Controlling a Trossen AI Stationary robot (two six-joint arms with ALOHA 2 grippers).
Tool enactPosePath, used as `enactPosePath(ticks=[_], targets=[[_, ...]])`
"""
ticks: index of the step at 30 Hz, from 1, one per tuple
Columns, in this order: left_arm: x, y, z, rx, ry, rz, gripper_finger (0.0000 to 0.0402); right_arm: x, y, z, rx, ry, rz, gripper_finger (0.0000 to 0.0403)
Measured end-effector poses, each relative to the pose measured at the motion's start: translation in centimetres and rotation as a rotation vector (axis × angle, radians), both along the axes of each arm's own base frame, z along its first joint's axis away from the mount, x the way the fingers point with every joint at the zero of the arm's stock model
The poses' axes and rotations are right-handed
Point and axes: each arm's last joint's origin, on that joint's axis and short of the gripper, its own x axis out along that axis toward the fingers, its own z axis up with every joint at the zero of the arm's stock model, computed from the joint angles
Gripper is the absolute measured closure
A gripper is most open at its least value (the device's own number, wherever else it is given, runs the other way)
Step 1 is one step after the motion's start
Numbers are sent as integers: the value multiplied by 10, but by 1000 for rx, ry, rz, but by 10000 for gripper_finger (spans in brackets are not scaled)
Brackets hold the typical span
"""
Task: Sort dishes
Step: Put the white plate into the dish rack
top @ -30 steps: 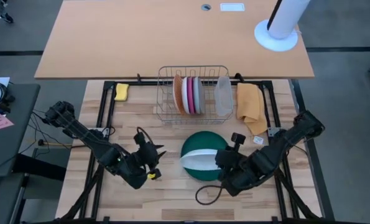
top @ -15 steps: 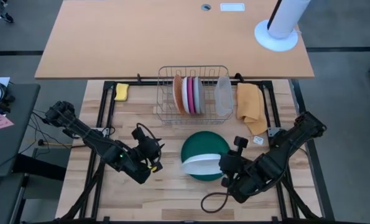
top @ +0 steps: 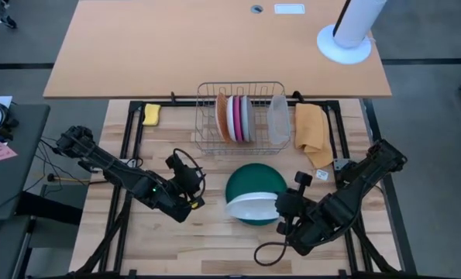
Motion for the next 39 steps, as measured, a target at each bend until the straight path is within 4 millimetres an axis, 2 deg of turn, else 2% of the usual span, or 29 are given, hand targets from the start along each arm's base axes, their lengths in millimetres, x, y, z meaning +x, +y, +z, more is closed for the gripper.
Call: enactPosePath(ticks=[10,19,22,29,33,39], targets=[[0,0,-1,-21,17,-13,299,-6,-7,-1,-58,54,-33,382],[1,3,-1,-6,35,-18,299,-1,-29,5,-177,95,-49,382],[2,4,-1,-4,37,-14,299,-5,-34,23,-167,87,-7,382],[4,12,0,27,60,-6,299,-30,-55,89,-140,-58,82,382],[4,20,3,30,60,16,299,-55,-72,121,-184,-137,129,382],[3,31,8,34,55,52,299,-97,-105,169,-128,-364,162,382]])
